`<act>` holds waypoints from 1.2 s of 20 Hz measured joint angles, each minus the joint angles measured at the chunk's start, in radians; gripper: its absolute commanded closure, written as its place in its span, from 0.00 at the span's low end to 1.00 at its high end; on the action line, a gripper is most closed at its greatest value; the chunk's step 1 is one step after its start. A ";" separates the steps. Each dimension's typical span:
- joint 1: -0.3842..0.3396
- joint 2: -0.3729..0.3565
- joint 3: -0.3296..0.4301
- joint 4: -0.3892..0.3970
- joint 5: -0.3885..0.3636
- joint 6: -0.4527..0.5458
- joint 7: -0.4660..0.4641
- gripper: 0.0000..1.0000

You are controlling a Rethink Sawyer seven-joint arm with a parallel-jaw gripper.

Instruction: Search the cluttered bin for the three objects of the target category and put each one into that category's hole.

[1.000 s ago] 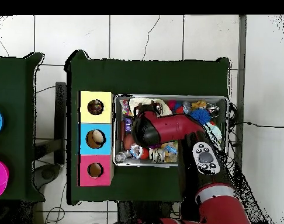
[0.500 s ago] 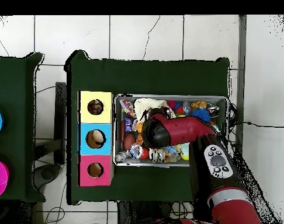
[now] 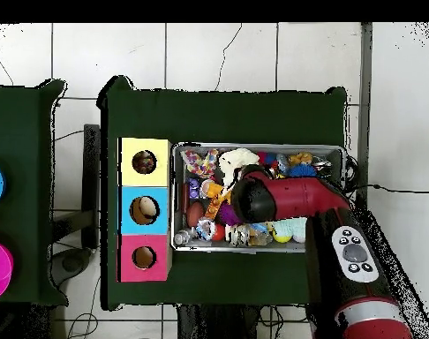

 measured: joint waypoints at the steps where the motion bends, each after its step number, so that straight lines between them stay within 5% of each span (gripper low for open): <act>1: -0.006 -0.008 0.000 0.000 0.000 0.020 -0.001 0.00; 11: -0.031 -0.060 -0.001 0.002 -0.015 0.160 -0.001 0.00; 24: 0.083 -0.138 0.008 0.009 0.031 0.342 -0.001 0.00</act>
